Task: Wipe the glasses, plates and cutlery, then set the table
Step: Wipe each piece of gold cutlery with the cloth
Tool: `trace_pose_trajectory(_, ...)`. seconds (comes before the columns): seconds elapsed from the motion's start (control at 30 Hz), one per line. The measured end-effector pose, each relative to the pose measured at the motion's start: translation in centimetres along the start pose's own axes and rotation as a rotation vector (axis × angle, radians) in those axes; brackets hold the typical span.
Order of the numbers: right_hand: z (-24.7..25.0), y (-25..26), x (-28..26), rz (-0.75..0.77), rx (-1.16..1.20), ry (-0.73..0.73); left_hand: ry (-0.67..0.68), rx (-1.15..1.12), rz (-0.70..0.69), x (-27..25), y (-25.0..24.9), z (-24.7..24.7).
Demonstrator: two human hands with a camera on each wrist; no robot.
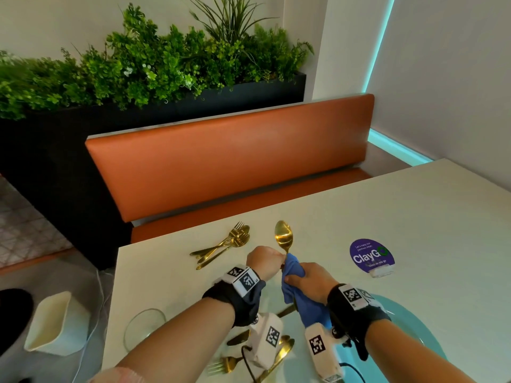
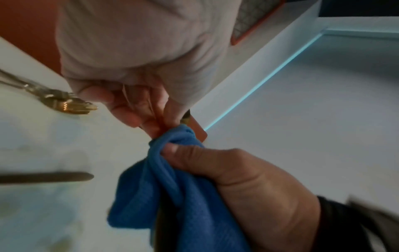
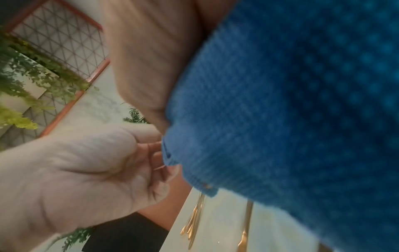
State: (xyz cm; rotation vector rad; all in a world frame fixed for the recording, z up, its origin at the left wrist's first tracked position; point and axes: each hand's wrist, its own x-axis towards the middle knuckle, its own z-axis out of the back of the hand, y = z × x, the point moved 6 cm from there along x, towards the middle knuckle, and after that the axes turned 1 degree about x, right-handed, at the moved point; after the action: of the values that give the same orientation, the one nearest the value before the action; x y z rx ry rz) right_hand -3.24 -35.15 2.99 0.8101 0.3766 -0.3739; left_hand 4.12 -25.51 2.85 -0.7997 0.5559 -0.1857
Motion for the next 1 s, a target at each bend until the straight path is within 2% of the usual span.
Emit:
trace_pose_trajectory(0.23,-1.1,0.7,1.5,0.036,-0.059,0.052,0.139,-0.289,0.151,2.6,2.3,-0.7)
trace_pose_trajectory(0.4,-1.5,0.7,3.0,0.019,-0.075,0.073,0.058,-0.453,0.263,4.2,3.4,-0.7)
trace_pose_trajectory(0.57,-2.2,0.5,3.9,-0.007,-0.066,0.115,-0.045,-0.438,0.302,6.4,4.1,1.0)
trace_pose_trajectory(0.67,-1.9,-0.2,4.0,-0.009,-0.049,0.107,-0.154,-0.432,0.295,8.5,4.9,4.0)
trace_pose_trajectory(0.73,-1.0,-1.1,4.0,-0.018,-0.040,0.081,-0.192,-0.239,0.302,10.0,5.8,6.3)
trace_pose_trajectory(0.8,0.1,-2.2,4.0,-0.043,-0.031,0.048,-0.226,0.071,0.337,11.4,7.4,8.3)
trace_pose_trajectory(0.93,1.7,-4.0,3.4,-0.081,-0.042,0.001,-0.170,0.586,0.323,13.4,10.2,9.1)
trace_pose_trajectory(1.0,1.9,-4.7,2.9,-0.098,-0.063,-0.004,-0.152,0.743,0.307,14.3,11.0,8.6)
